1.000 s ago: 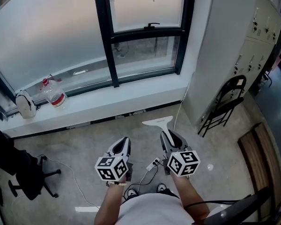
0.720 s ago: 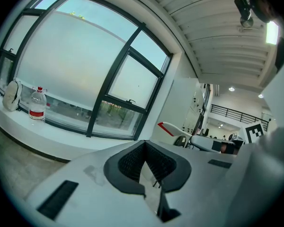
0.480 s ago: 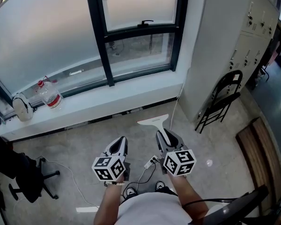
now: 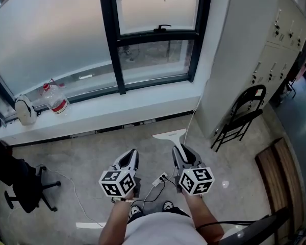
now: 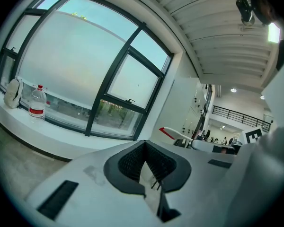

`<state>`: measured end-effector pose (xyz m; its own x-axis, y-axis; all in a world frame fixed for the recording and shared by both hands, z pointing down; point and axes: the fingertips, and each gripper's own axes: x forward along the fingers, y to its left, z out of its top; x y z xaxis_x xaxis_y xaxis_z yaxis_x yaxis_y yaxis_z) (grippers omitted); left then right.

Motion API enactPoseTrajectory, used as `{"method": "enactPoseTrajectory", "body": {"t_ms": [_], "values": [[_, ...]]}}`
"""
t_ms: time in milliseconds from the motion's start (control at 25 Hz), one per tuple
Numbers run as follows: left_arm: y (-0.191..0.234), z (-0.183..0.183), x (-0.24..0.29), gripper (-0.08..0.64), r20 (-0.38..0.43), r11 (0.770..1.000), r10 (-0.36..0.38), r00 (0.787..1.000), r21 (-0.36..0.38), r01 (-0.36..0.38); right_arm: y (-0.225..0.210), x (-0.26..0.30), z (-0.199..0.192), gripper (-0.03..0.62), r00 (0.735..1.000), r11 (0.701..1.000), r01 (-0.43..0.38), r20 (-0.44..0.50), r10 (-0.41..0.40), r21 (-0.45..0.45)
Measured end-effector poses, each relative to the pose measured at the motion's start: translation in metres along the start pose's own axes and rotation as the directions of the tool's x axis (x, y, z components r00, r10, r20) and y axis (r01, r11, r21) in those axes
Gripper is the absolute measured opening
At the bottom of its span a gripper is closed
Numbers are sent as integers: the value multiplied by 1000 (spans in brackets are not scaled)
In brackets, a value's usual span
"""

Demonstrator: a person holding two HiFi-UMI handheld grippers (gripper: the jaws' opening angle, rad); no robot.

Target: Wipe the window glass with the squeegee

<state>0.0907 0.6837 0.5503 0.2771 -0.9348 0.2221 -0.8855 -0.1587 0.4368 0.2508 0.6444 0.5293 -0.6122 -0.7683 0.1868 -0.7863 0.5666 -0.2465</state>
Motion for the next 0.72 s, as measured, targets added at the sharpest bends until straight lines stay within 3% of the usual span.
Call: {"method": "enactPoseTrajectory", "body": {"t_ms": [720], "values": [[-63, -16, 49, 0, 21, 999, 33, 999, 35, -34, -74, -22, 13, 91, 999, 998, -38, 16, 38, -47]]}}
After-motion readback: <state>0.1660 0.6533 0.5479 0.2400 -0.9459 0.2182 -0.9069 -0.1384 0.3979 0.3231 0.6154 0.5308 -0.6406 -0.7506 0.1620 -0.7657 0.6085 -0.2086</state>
